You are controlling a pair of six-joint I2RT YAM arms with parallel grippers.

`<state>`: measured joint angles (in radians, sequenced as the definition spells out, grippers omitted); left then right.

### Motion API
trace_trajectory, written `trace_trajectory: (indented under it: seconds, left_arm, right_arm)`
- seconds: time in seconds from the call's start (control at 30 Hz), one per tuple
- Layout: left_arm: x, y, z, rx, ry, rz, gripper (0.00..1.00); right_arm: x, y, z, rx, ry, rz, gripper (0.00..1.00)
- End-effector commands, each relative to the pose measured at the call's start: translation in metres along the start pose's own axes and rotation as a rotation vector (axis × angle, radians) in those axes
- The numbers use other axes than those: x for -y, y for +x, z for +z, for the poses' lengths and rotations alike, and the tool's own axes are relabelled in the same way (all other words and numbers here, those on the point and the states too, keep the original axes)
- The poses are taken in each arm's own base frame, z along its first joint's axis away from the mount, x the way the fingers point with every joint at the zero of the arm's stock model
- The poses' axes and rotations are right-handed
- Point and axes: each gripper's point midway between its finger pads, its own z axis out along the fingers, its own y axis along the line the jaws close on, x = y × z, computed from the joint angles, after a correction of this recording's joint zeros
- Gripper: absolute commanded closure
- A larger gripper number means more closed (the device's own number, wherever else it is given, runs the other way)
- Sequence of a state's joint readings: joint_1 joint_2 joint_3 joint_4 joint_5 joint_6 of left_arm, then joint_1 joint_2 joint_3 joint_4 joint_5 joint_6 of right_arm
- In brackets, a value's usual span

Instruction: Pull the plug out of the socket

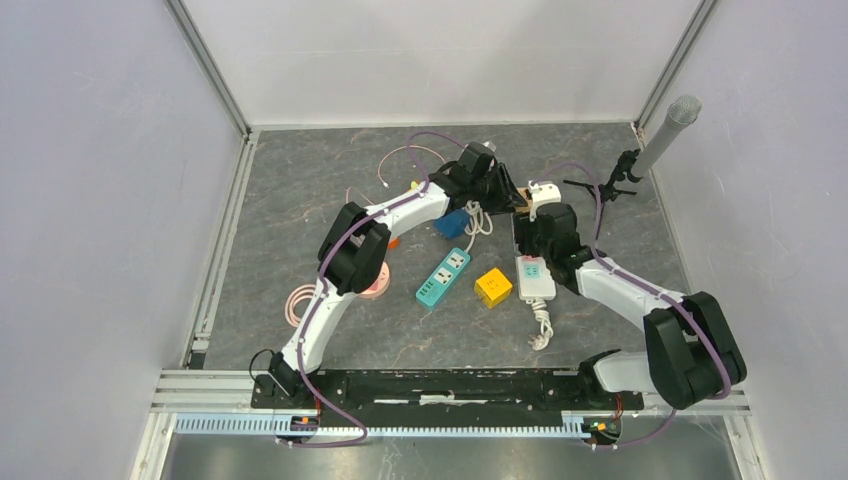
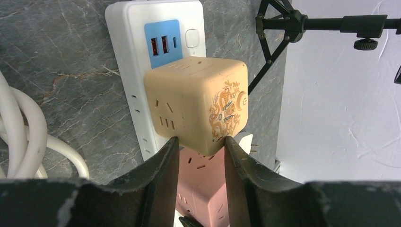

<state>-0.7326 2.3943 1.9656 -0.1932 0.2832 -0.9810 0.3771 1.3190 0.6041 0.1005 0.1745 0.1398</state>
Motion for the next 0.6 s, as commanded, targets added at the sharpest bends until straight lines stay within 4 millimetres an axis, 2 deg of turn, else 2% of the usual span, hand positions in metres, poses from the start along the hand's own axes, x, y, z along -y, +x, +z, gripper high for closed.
trace_trajectory:
  seconds: [0.0,0.03,0.1,0.23,0.3,0.57]
  left_arm:
    - [-0.07,0.003,0.025,0.046,-0.194,-0.024,0.59]
    - [-0.071,0.003,0.025,0.047,-0.198,-0.024,0.59]
    - [-0.071,0.003,0.025,0.048,-0.201,-0.026,0.59]
    - [-0.073,0.003,0.024,0.052,-0.213,-0.03,0.61]
    - [-0.073,0.003,0.023,0.054,-0.214,-0.028,0.61]
    - [-0.07,0.003,0.022,0.055,-0.193,-0.025,0.61]
  right_arm:
    - [-0.028,-0.079,-0.023,0.185,-0.047,0.083,1.0]
    - [-0.019,-0.079,-0.024,0.18,0.007,0.118,1.0]
    - [-0.014,-0.082,-0.026,0.191,0.035,0.167,1.0]
    - [-0.051,-0.092,-0.027,0.23,-0.163,0.117,1.0]
    - [-0.056,-0.093,-0.027,0.218,-0.158,0.069,1.0]
    - [-0.023,-0.091,-0.038,0.197,-0.001,0.055,1.0]
